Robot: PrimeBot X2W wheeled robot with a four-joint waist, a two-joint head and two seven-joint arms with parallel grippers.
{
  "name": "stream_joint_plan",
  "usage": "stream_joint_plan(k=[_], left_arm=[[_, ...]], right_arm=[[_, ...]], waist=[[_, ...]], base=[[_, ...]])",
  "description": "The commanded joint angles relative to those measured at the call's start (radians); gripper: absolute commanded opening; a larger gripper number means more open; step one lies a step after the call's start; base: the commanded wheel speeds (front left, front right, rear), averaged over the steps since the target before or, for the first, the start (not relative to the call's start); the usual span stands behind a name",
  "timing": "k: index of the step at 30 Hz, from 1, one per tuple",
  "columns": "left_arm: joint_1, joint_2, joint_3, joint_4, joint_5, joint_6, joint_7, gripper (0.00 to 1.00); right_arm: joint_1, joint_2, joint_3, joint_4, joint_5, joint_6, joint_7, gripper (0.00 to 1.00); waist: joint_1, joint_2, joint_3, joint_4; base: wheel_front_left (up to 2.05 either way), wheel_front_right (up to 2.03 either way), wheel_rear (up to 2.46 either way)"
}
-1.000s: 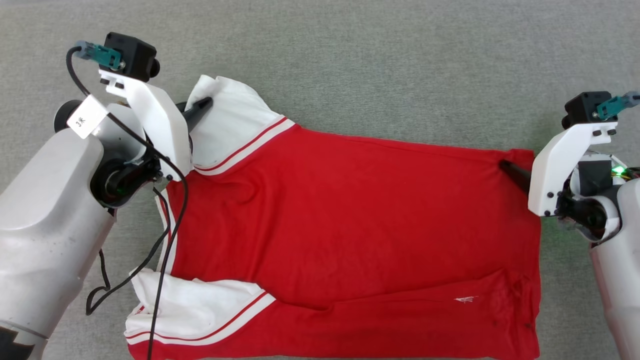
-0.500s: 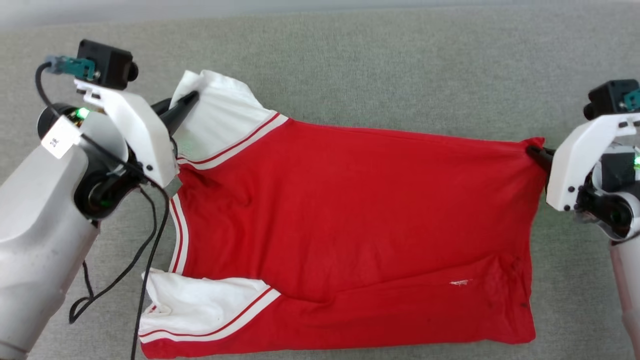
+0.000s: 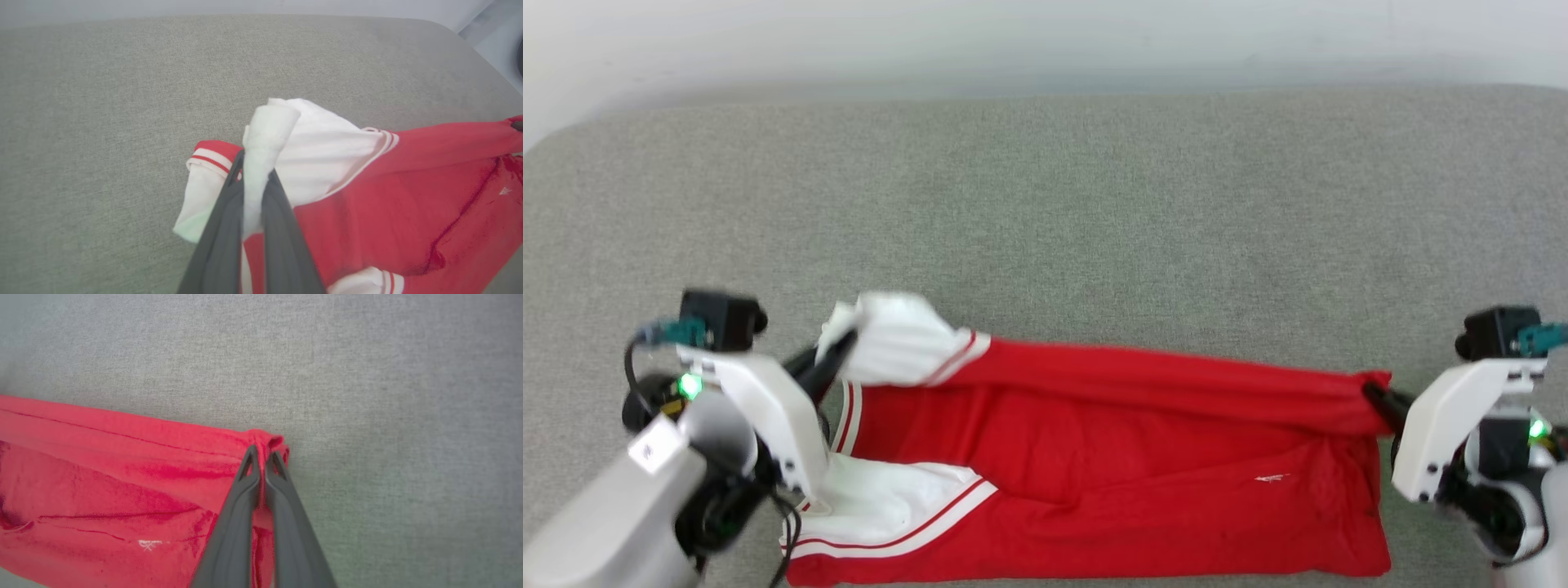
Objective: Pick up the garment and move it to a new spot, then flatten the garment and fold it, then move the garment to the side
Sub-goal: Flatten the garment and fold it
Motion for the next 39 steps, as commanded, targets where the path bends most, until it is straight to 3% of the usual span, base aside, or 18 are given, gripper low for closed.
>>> stream_joint_plan(k=[1, 8, 15, 16, 17, 18, 19, 28, 33, 39], left_arm=[[0.066, 0.013, -0.004, -0.026, -0.009, 0.025, -0.016, 0.00], [0.257, 0.011, -0.029, -0.088, -0.052, 0.087, -0.048, 0.00], [0.350, -0.039, -0.045, -0.058, -0.094, 0.090, -0.077, 0.00], [0.355, -0.050, -0.047, -0.046, -0.100, 0.088, -0.084, 0.13], [0.359, -0.063, -0.050, -0.035, -0.104, 0.083, -0.090, 0.37], [0.364, -0.078, -0.051, -0.026, -0.110, 0.076, -0.098, 0.79], [0.367, -0.089, -0.050, -0.015, -0.112, 0.069, -0.105, 1.00], [0.349, -0.132, -0.008, 0.004, -0.042, 0.090, -0.283, 1.00], [0.347, -0.149, 0.050, -0.035, 0.020, 0.126, -0.331, 1.00], [0.370, -0.183, 0.173, -0.128, 0.172, 0.175, -0.337, 1.00]], right_arm=[[0.053, 0.022, -0.013, -0.014, -0.002, -0.001, -0.017, 0.00], [0.170, 0.077, -0.047, -0.010, 0.005, -0.001, -0.090, 0.00], [0.228, 0.109, -0.053, 0.023, 0.010, -0.001, -0.181, 0.00], [0.234, 0.114, -0.049, 0.029, 0.010, -0.001, -0.200, 0.00], [0.236, 0.117, -0.047, 0.035, 0.014, -0.001, -0.221, 0.34], [0.241, 0.120, -0.043, 0.042, 0.018, -0.001, -0.240, 1.00], [0.244, 0.122, -0.038, 0.046, 0.021, -0.001, -0.261, 1.00], [0.288, 0.117, -0.030, -0.016, 0.034, -0.001, -0.414, 1.00], [0.302, 0.107, -0.068, -0.065, 0.013, -0.001, -0.382, 1.00], [0.301, 0.088, -0.133, -0.110, -0.023, -0.001, -0.286, 1.00]], waist=[[0.0000, 0.0000, -0.016, 0.004], [0.0000, 0.0000, -0.038, -0.002], [0.0000, 0.0000, -0.053, -0.010], [0.0000, 0.0000, -0.055, -0.011], [0.0000, 0.0000, -0.058, -0.012], [0.0000, 0.0000, -0.061, -0.012], [0.0000, 0.0000, -0.064, -0.012], [0.0000, 0.0000, -0.108, -0.008], [0.0000, 0.0000, -0.126, -0.011], [0.0000, 0.0000, -0.126, -0.002]], base=[[0.00, 0.00, 0.00], [0.00, 0.00, 0.00], [0.00, 0.00, 0.00], [0.00, 0.00, 0.00], [0.00, 0.00, 0.00], [0.00, 0.00, 0.00], [0.00, 0.00, 0.00], [0.00, 0.00, 0.00], [0.00, 0.00, 0.00], [0.00, 0.00, 0.00]])
